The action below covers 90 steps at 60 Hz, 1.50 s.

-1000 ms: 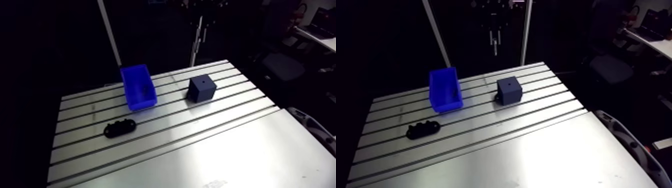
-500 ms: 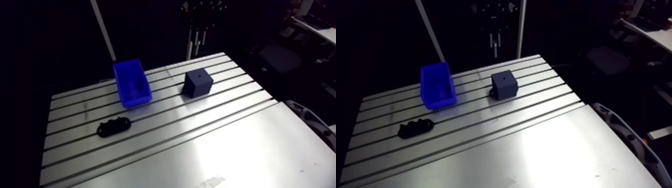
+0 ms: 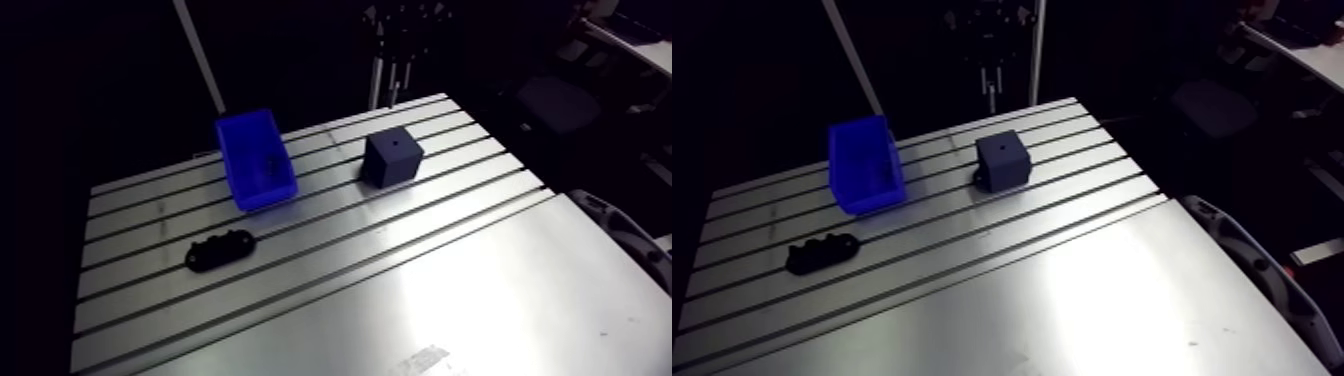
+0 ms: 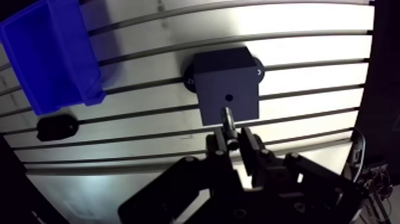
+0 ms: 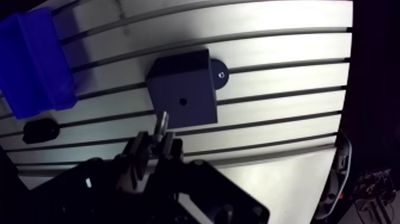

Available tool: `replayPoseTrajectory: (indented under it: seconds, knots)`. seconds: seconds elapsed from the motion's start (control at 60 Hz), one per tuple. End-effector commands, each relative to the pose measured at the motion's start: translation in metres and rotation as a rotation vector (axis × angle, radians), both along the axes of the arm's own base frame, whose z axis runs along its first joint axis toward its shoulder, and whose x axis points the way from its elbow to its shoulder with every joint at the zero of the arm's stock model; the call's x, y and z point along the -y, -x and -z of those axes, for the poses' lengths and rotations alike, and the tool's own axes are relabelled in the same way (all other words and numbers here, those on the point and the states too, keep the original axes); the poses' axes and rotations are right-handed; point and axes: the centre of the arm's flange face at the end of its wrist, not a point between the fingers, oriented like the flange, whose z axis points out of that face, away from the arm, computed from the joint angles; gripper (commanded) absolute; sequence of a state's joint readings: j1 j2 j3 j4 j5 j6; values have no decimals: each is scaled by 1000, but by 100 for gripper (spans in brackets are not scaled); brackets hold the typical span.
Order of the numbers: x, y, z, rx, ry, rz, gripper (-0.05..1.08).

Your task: Pick up the M10 bolt and insert it into the hole until fully seated.

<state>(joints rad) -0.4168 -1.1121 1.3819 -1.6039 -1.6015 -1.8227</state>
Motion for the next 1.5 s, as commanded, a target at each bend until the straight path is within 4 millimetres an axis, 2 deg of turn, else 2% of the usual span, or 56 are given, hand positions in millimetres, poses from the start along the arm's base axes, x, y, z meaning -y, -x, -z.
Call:
replayPoseTrajectory:
  seconds: [0.017,0.333,1.5]
  knots:
    - [-1,1,8,8,1,1,108]
    - [1,-5,20,30,11,6,108]
    - [-7,-10,34,38,-17,1,108]
